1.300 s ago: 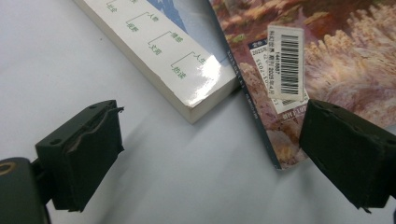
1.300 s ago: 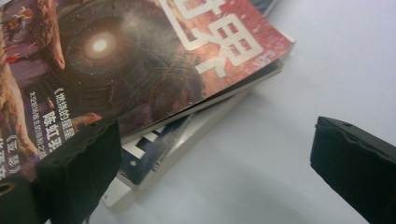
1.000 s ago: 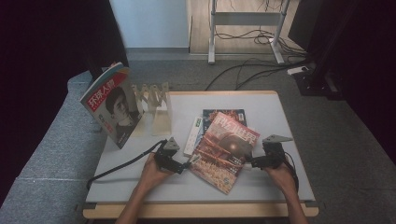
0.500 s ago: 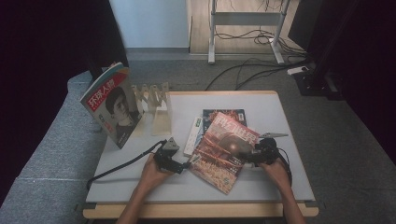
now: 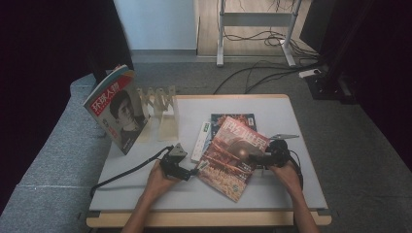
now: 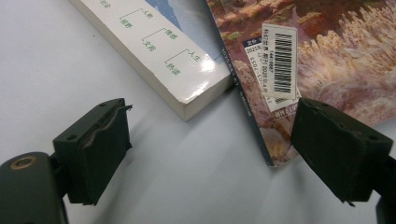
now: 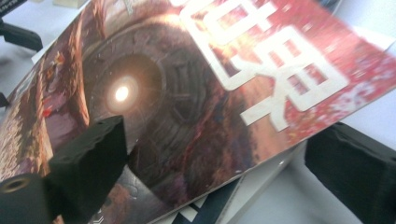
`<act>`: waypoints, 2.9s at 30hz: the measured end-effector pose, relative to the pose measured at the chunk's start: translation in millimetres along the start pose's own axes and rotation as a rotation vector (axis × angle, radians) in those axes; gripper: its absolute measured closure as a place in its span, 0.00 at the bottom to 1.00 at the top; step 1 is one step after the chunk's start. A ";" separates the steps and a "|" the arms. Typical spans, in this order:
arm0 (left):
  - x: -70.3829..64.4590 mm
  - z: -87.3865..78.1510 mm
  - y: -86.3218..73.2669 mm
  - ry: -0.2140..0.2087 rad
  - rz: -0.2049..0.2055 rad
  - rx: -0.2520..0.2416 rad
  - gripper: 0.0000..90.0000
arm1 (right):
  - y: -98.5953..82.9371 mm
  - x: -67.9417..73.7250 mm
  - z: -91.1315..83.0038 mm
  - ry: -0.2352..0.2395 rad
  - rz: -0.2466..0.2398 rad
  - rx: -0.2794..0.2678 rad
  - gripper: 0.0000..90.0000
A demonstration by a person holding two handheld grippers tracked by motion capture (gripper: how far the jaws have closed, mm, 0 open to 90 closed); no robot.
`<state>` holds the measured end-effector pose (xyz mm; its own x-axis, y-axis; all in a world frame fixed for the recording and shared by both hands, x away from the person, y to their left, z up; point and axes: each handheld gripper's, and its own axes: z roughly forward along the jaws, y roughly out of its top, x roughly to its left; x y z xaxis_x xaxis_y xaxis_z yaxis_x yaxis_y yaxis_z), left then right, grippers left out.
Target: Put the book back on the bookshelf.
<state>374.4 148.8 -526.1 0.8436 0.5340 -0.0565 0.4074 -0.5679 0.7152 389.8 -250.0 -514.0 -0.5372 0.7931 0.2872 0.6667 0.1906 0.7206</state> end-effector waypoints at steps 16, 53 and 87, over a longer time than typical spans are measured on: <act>-0.9 -0.4 -0.4 0.002 0.006 -0.005 0.14 | 17.6 2.1 -23.1 -0.060 -0.034 -0.123 0.52; 3.5 -24.4 20.9 -0.063 -0.016 -0.117 0.22 | 62.8 54.3 -65.2 -0.028 -0.286 -0.241 0.89; 25.6 -5.6 48.6 -0.189 -0.053 -0.146 0.41 | 85.5 80.8 -74.7 0.026 -0.383 -0.266 0.89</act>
<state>413.9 138.4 -488.8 0.8785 0.4260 -0.2164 0.4095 -0.4381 0.8002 364.8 -212.9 -382.0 -0.7340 0.6789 -0.0180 0.2641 0.3096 0.9134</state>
